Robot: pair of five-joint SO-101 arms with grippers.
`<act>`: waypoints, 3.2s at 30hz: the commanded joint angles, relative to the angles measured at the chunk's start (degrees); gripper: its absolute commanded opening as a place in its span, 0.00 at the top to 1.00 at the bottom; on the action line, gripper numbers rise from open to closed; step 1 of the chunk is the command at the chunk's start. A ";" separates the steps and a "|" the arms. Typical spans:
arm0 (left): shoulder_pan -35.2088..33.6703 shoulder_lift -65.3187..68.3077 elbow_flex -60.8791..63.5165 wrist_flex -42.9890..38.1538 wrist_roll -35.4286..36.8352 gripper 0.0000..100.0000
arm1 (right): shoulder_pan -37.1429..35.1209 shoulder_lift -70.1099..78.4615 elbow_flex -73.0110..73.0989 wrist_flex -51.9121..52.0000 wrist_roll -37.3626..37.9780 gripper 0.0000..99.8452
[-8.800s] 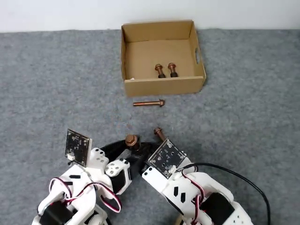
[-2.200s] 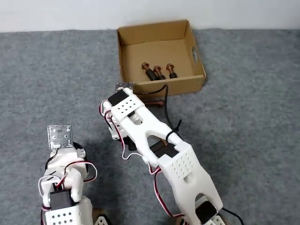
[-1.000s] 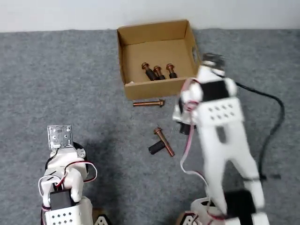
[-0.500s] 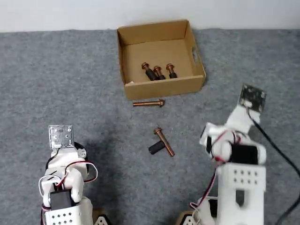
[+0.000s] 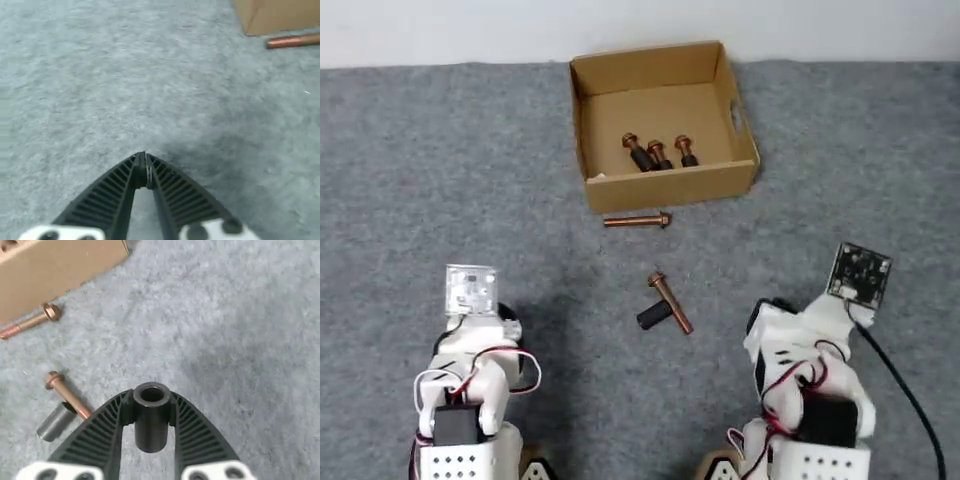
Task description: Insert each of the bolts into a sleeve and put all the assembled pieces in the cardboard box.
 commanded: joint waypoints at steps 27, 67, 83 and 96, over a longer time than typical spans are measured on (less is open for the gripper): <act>21.27 72.18 -54.73 -9.41 -22.95 1.00 | 0.48 -5.93 0.79 -1.19 0.26 0.99; 28.22 167.65 -168.57 32.09 -45.89 0.90 | 0.31 -5.76 0.88 -1.27 0.18 0.99; 29.89 172.75 -177.27 41.32 -50.55 1.00 | 0.40 -5.85 0.88 -1.27 0.18 0.99; 34.37 154.73 -177.01 41.41 -31.56 1.00 | 0.13 -5.93 0.79 -1.27 0.18 0.99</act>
